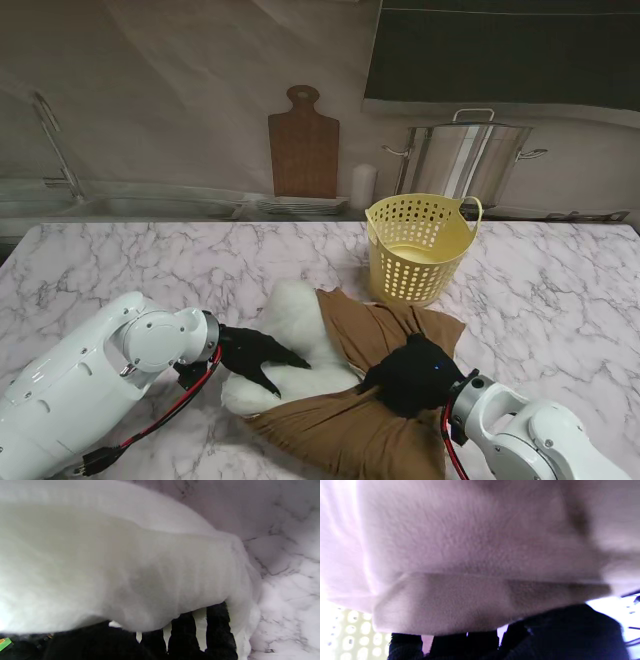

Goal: Remove the pillowcase from the pillow and put it in the laundry basket

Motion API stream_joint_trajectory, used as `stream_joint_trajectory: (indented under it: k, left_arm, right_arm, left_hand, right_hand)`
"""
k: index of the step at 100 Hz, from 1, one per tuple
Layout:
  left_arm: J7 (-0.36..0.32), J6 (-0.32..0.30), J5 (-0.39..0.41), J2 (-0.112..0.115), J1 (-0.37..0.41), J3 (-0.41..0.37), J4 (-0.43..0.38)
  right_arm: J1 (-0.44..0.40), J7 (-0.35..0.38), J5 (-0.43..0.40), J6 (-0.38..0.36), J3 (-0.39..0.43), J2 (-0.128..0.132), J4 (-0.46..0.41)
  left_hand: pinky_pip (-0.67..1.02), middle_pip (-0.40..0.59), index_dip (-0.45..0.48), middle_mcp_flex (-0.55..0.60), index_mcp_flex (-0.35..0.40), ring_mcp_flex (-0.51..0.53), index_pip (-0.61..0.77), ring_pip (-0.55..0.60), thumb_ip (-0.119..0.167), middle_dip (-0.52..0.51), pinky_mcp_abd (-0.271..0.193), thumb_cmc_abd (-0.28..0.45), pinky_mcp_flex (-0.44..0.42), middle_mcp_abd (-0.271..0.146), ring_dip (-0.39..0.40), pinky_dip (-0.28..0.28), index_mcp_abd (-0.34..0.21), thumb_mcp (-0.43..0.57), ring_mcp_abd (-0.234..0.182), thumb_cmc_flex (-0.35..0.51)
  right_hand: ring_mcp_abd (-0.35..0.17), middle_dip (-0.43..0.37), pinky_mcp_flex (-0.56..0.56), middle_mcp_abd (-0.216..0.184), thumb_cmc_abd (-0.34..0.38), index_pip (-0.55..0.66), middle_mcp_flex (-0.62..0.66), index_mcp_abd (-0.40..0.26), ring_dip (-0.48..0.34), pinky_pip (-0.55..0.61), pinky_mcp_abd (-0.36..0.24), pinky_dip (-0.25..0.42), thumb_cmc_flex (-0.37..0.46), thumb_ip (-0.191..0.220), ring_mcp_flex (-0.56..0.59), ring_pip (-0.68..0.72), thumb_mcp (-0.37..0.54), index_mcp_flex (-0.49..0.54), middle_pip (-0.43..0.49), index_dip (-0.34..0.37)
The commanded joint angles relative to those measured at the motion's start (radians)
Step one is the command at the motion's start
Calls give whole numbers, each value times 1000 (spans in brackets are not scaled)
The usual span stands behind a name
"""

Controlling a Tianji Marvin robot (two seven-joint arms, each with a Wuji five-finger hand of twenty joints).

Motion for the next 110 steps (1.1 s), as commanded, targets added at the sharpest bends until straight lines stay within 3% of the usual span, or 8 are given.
stream_joint_trajectory:
  k: [1,20,29,44,53,63,89,110]
  left_arm:
    - [-57,17,37,37,35,12,67]
    - [-57,14,30,36,43,1,68]
    - [-34,-4,27,32,59,-16,64]
    - [20,-45,42,22,87,-44,41]
    - [79,-81,61,12,108,-62,33]
    - [87,-95,67,10,116,-68,14]
    - [85,-125,67,13,137,-88,-15]
    - [94,-140,79,11,151,-114,-31]
  right_arm:
    - [-25,65,-2,49,26,23,39]
    - [-35,192,-1,135,29,30,18]
    - [-24,150,60,116,17,28,49]
    - [10,-3,88,45,-19,16,94]
    - [35,-35,68,44,-41,14,98]
    - [68,-27,51,68,-66,15,98]
    - [178,0,12,175,-152,18,157]
    - [171,-91,-64,163,-147,12,134]
  left_hand:
    - [-117,96,87,36,81,24,96,16,37,41,58,-59,-3,166,-4,-19,93,25,140,76]
    - [-121,94,86,30,77,21,87,15,36,39,57,-55,-6,163,-5,-19,87,25,139,67]
    - [-125,87,66,18,56,16,59,13,34,32,59,-50,-8,160,-6,-19,86,25,143,61]
    - [-146,70,-1,-34,-21,-6,-15,8,32,14,68,-48,-25,178,-8,-22,84,21,160,36]
    - [-153,61,-29,-68,-95,-18,-47,8,31,8,71,-51,-29,184,-6,-23,97,19,160,20]
    - [-164,66,-82,-77,-109,-25,-37,11,32,4,75,-52,-32,186,-3,-20,101,25,160,7]
    - [-168,69,-90,-63,-90,-15,-29,11,31,4,80,-47,-28,185,-4,-18,99,25,158,5]
    - [-170,70,-92,-56,-80,-11,-27,12,30,4,83,-43,-25,186,-4,-17,98,24,158,5]
  right_hand:
    - [72,38,39,28,38,199,70,113,46,95,78,81,120,104,126,143,89,65,108,37]
    - [89,32,40,48,92,217,22,157,19,108,68,112,44,121,100,146,-92,-117,123,-146]
    - [103,-96,30,68,163,63,-50,182,-13,111,67,122,-90,143,52,93,-289,-173,115,-181]
    - [106,-138,-10,88,215,-194,-203,163,-59,111,49,129,-191,200,-68,12,-375,-284,55,-129]
    - [79,2,-13,41,209,-452,-284,333,18,126,43,144,-238,204,-67,144,-412,-547,255,-197]
    - [54,88,24,-7,170,-591,-224,386,91,149,57,155,-258,209,18,325,-417,-605,422,-194]
    - [26,91,205,-91,96,-446,117,365,100,303,68,122,-311,195,335,679,-379,-453,741,-167]
    - [61,62,137,-41,110,-396,-29,272,53,280,63,115,-310,195,192,445,-389,-463,551,-216]
